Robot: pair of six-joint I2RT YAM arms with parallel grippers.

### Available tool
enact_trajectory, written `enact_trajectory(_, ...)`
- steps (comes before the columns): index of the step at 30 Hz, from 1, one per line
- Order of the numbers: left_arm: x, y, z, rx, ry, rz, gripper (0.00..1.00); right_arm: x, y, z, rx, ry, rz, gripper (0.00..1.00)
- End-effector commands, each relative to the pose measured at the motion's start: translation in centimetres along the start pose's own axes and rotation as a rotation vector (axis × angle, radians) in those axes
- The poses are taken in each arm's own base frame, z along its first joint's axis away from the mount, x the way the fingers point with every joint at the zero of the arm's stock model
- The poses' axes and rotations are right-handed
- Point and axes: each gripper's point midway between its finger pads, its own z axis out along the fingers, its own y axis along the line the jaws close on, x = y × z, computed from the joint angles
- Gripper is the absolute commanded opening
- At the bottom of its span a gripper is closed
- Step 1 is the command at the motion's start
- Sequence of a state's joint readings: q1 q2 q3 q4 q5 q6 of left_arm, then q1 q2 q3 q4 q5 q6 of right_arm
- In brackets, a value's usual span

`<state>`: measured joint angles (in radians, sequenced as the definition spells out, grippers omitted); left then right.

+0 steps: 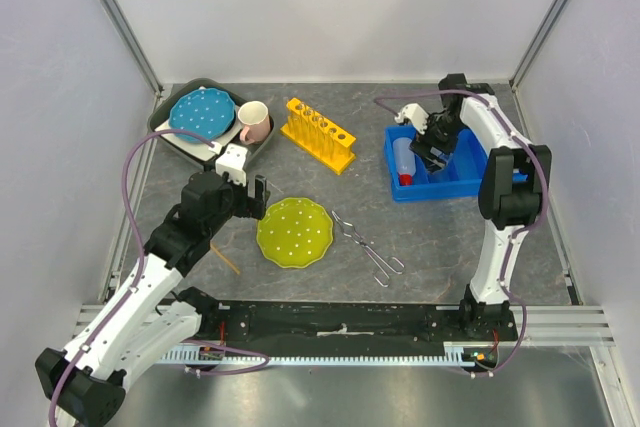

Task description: Organize the chemistry lab equipment

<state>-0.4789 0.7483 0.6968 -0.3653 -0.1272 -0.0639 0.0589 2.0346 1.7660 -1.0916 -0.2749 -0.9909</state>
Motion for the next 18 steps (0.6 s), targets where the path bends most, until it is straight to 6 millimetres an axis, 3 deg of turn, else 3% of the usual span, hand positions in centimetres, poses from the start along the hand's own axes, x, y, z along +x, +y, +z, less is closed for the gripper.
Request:
enact_trajectory(1,-0.5,0.0,0.3,0.002,-0.019,0.018,0.91,-0.2,-0.2,0.2,-0.038,0.002,-0.126,0.4)
enact_trajectory(6,-0.3,-0.1,0.4,0.005,-0.01,0.021,0.91,0.6,-0.1,1.6,-0.071,0.024,-0.156,0.52)
enact_trajectory(9,-0.3,0.0,0.4,0.003,-0.008,0.021,0.91,0.8,0.0,2.2,-0.081,0.03,-0.176,0.77)
enact_trajectory(18,-0.2,0.0,0.5,0.0,-0.004,0.022,0.91,-0.4,-0.7,0.9,-0.025,-0.023,-0.194,0.98)
